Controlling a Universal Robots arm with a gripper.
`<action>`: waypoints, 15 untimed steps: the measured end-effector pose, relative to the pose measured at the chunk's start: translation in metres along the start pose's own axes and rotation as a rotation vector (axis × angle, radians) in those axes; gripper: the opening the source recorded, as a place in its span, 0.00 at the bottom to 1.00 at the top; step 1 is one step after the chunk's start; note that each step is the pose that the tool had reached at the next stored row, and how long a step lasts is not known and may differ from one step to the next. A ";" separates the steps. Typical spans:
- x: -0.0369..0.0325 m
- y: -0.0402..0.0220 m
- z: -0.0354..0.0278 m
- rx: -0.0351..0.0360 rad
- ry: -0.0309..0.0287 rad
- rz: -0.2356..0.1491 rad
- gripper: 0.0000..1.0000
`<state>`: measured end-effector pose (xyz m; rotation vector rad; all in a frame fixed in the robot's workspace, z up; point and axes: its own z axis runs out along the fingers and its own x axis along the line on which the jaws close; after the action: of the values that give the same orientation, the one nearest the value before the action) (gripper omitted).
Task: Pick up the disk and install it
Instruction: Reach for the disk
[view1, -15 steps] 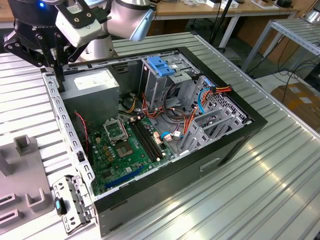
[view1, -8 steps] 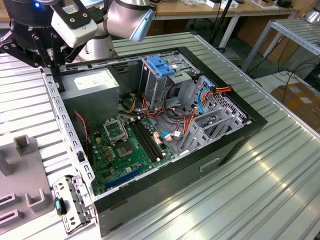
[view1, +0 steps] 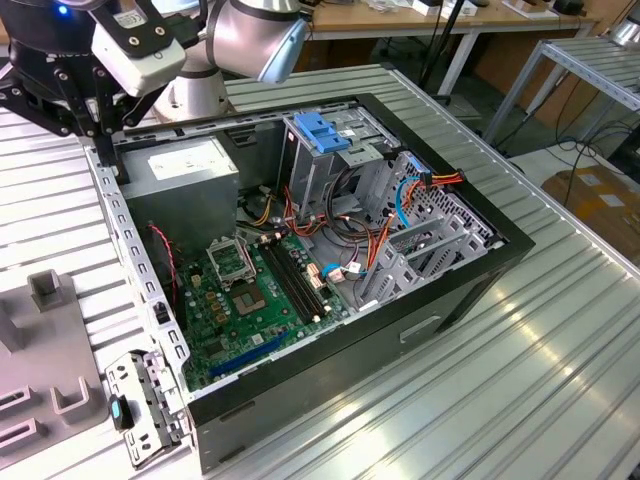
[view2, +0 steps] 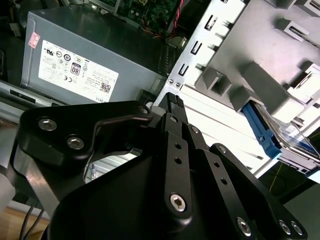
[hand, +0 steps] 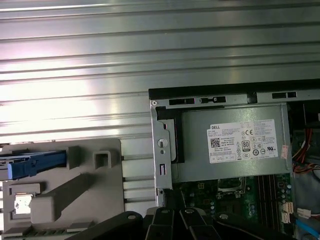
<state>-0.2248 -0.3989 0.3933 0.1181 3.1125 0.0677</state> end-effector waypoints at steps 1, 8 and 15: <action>0.0015 -0.0001 0.0000 0.0000 0.0000 0.000 0.11; 0.0072 -0.0005 -0.0002 0.0000 0.0000 0.000 0.11; 0.0129 -0.0010 -0.0004 0.0000 0.0000 0.000 0.11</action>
<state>-0.2377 -0.3990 0.3933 0.1179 3.1125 0.0677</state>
